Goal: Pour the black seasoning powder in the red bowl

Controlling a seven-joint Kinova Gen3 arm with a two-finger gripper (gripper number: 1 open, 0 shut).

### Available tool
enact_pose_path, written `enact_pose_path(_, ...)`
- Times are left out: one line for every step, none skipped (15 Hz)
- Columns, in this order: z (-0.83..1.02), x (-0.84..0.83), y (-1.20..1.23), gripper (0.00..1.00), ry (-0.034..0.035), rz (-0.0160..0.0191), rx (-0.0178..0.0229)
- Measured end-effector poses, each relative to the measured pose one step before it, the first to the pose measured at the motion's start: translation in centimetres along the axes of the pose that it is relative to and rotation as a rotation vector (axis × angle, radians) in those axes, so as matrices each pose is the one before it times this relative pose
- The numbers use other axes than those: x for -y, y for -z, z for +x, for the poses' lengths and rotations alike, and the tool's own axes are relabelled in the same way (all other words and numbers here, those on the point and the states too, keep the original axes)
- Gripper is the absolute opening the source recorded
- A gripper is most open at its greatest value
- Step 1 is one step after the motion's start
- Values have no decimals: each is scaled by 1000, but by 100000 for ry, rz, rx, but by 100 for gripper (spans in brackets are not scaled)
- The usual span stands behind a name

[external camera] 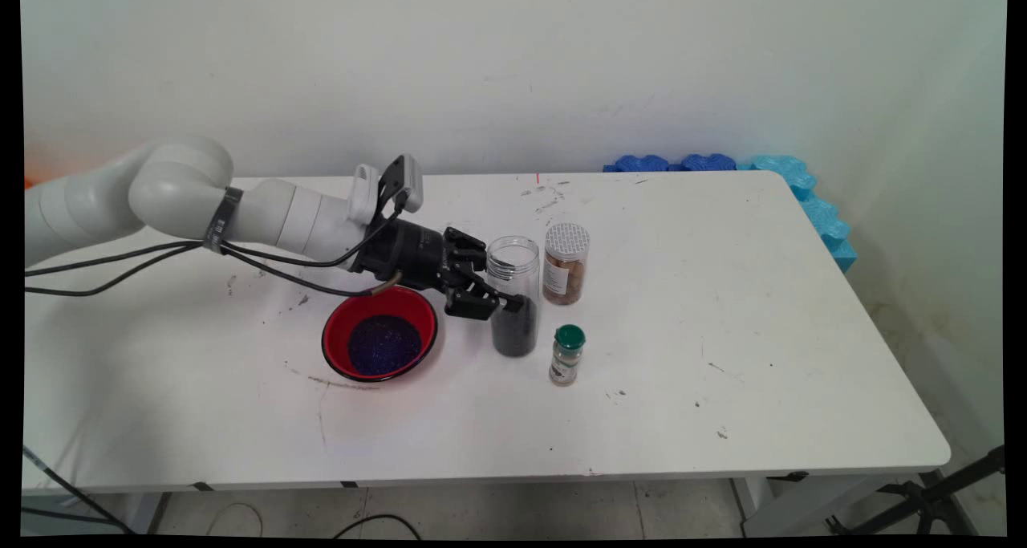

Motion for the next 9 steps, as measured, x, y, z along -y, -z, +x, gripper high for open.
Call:
enact_pose_path(51, 36, 66, 0, -386, -84, -155)
enact_pose_path(54, 53, 130, 0, -407, -73, -184)
enact_pose_path(72, 31, 213, 0, -437, -192, -82)
enact_pose_path(99, 3, 264, 0, -479, -207, -49)
enact_pose_path(176, -36, 448, 0, -755, -314, -5)
enact_pose_path(197, -92, 627, 0, -604, -218, 71)
enact_pose_path(234, -83, 596, 0, -467, -101, 18)
enact_pose_path(361, -134, 799, 0, -462, -20, 0)
enact_pose_path(337, -150, 800, 0, -227, -33, 54)
